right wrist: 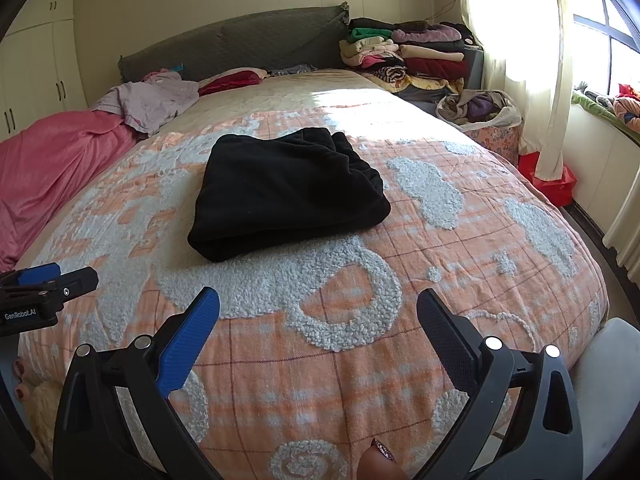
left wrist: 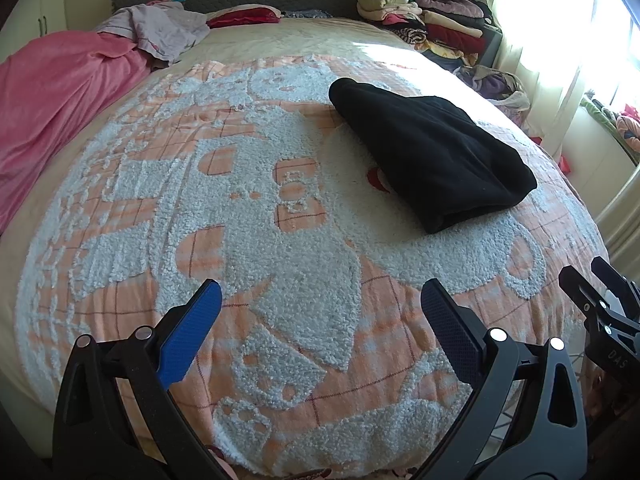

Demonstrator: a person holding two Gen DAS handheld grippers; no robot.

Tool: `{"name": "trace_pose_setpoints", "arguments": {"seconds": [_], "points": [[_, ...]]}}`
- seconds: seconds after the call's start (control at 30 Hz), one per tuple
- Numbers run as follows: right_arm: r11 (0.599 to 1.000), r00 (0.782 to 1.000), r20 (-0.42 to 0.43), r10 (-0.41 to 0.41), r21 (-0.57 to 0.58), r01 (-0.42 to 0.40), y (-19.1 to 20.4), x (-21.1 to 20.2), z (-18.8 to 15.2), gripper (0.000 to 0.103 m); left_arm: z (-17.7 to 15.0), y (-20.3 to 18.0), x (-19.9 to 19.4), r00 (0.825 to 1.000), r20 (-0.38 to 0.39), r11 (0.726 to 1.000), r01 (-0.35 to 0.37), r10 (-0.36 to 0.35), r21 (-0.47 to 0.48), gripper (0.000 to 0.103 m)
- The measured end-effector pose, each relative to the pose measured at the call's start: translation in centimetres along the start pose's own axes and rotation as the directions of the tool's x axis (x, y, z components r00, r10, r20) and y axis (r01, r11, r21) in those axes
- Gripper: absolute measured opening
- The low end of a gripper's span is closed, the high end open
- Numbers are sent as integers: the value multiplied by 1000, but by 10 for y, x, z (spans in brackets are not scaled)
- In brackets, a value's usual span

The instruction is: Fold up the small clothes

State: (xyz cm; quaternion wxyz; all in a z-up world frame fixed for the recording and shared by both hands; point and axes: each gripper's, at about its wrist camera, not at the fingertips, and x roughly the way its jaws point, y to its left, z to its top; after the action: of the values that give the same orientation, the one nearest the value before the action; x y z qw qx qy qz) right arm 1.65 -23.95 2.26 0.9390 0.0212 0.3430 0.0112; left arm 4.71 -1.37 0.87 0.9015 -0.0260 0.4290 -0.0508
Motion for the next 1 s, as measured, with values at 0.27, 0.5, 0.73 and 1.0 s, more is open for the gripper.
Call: {"name": "trace_pose_setpoints", "arguments": {"seconds": [0.27,0.5,0.73,1.0], "points": [[999,999,-9,-45,22,45,-8,-2,-4,98,-2,5,6,999,-21,999,-36,36,-16,93],[925,955,-27,-294,243,291,-90,-17,-23,98,2,60,8,995,-15,985,-100,99,-138,93],[592,742,-267,-615,466,658,-298,-42,-88,98,21,214,24,955,-87,900,-297,284,-318,93],[199,494,-542,-680,512,836,-483,-60,-162,99,59,423,39,849,-219,696,-521,481,-494,94]]}}
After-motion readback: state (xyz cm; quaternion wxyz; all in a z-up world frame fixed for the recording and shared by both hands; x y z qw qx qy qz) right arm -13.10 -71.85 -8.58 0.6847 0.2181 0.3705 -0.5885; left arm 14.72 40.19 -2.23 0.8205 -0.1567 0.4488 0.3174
